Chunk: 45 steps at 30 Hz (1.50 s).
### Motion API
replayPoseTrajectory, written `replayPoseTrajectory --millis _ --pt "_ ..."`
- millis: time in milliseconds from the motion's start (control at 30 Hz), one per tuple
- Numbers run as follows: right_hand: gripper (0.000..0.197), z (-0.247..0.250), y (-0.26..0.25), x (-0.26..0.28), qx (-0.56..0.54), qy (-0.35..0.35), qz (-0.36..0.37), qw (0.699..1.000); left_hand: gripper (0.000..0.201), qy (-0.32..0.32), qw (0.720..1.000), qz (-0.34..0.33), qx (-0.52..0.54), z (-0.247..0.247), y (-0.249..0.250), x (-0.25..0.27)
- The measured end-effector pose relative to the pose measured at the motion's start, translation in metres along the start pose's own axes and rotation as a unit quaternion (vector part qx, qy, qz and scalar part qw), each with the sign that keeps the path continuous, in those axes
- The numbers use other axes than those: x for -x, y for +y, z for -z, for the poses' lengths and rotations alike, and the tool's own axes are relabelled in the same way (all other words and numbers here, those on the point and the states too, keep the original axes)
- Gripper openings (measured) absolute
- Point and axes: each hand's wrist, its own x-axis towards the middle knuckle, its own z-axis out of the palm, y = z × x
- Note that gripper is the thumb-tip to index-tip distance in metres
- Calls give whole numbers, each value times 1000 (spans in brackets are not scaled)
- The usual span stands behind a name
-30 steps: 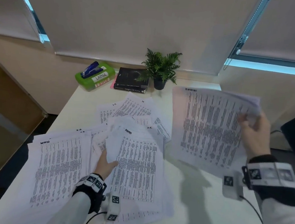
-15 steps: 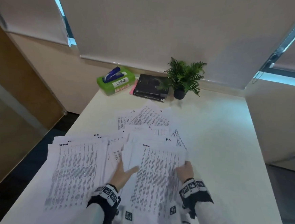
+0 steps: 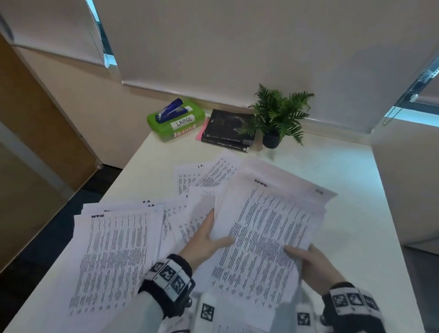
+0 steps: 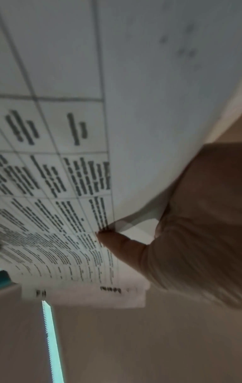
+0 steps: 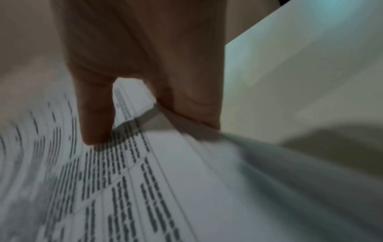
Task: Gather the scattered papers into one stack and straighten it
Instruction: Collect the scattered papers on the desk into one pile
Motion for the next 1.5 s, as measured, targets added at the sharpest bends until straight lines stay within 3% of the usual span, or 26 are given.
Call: replayPoseTrajectory --millis 100,167,200,300,367,433,500,567,633,767,867,1000,1133,1200,1267,1333,1400,1500 --pt "54 7 -13 13 -23 3 43 999 92 18 995 34 87 -8 12 -2" --pt "46 7 -17 20 -40 32 79 996 78 40 994 49 93 -15 11 1" --pt "45 8 -16 21 -40 46 87 994 71 51 995 57 64 -21 9 5" --pt "50 4 -8 20 -14 57 88 994 74 48 996 39 -65 -34 -1 19" --pt "71 -8 -4 21 82 26 56 995 70 45 996 2 -83 -36 -2 29" --pt "64 -31 -6 25 158 -7 42 987 68 42 995 -22 -84 -28 -7 37" --pt "56 -52 -7 24 162 4 65 985 70 54 995 -19 -83 -8 -14 45" --pt "65 -81 -10 25 135 14 78 988 69 94 994 2 -60 27 -23 55" --pt "59 -115 -6 22 115 -26 91 989 60 137 990 26 -33 70 -34 66" --pt "57 -209 18 -2 144 -108 44 983 56 267 957 101 -43 145 -66 89" --pt "78 -259 55 -38 195 -125 6 973 50 341 917 159 -132 181 -88 92" --pt "52 -301 51 -18 225 -102 -3 969 47 345 886 234 -204 206 -113 85" --pt "51 -285 54 -18 270 -86 -11 959 56 341 859 293 -245 209 -128 64" --pt "42 -256 53 -23 288 -31 12 957 66 362 840 258 -310 196 -115 50" --pt "31 -217 50 -24 295 64 55 952 64 338 852 140 -374 173 -94 32" --pt "27 -176 48 -25 312 182 79 929 53 261 875 1 -408 144 -76 8" --pt "32 -141 46 -26 371 276 64 884 47 166 891 -85 -414 118 -64 -17" --pt "56 -107 46 -27 475 264 -28 839 57 79 896 -91 -427 95 -54 -60"
